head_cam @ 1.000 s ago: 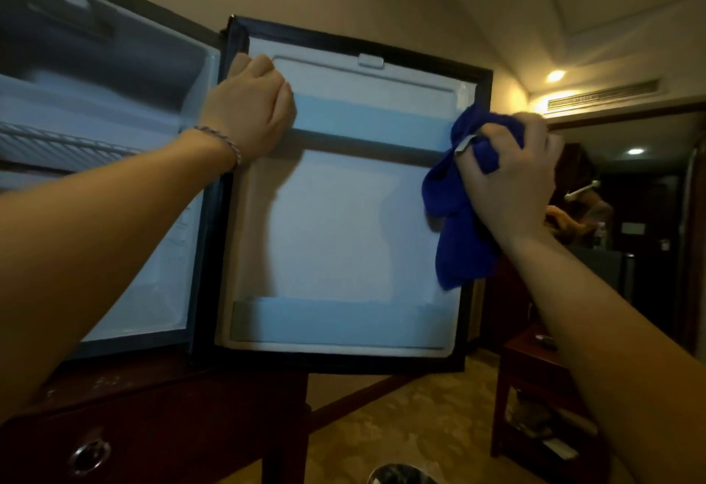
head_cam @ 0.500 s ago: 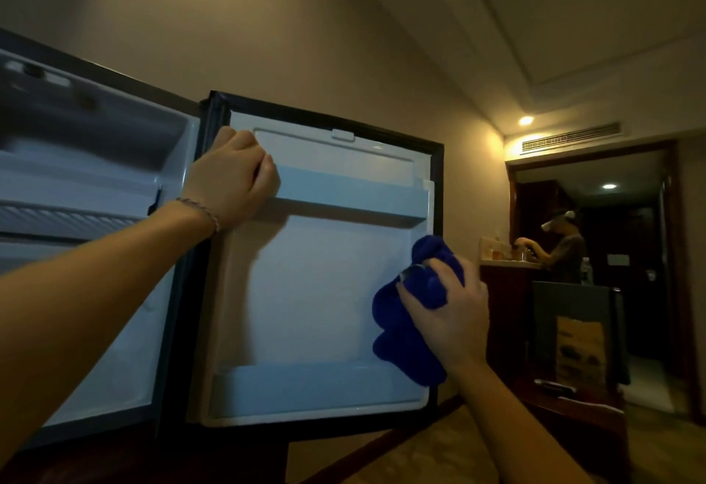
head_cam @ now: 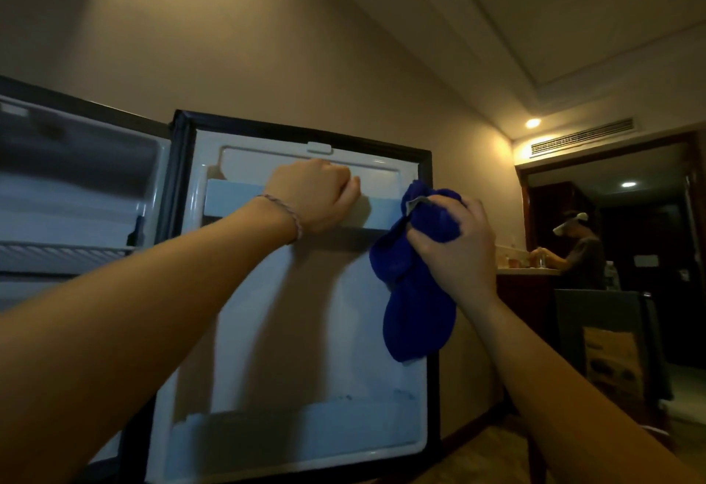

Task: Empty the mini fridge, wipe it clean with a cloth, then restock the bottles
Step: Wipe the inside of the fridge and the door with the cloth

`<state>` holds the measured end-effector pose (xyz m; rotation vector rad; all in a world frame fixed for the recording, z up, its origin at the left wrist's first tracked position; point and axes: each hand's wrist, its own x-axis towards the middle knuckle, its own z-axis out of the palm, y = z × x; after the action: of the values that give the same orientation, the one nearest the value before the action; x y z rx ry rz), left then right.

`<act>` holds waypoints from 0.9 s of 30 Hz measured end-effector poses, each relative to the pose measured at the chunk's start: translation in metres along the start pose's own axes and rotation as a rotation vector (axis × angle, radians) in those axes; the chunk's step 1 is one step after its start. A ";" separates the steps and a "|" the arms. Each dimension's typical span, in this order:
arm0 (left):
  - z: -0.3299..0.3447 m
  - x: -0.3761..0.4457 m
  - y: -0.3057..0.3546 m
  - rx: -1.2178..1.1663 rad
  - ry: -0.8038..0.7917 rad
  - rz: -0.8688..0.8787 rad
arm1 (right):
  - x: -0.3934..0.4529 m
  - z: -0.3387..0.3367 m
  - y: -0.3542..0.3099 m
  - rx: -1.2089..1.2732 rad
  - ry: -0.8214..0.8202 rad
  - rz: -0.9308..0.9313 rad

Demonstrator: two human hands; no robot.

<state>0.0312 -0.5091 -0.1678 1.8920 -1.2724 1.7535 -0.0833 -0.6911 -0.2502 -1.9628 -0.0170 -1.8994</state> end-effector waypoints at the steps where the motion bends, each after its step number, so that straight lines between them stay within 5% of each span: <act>1: 0.005 0.005 0.007 0.007 -0.028 -0.021 | 0.001 0.000 0.002 0.013 0.001 0.005; 6: 0.019 0.001 0.007 0.202 -0.019 -0.064 | 0.012 0.000 0.012 0.155 0.022 0.056; 15: 0.017 0.001 0.011 0.189 -0.022 -0.079 | 0.014 0.003 0.022 0.217 -0.113 0.071; 27: 0.015 0.000 0.013 0.174 -0.023 -0.114 | -0.131 -0.025 0.027 0.329 -0.247 0.343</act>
<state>0.0317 -0.5273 -0.1764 2.0403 -1.0262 1.8402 -0.1092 -0.6881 -0.3834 -1.8238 -0.0557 -1.3380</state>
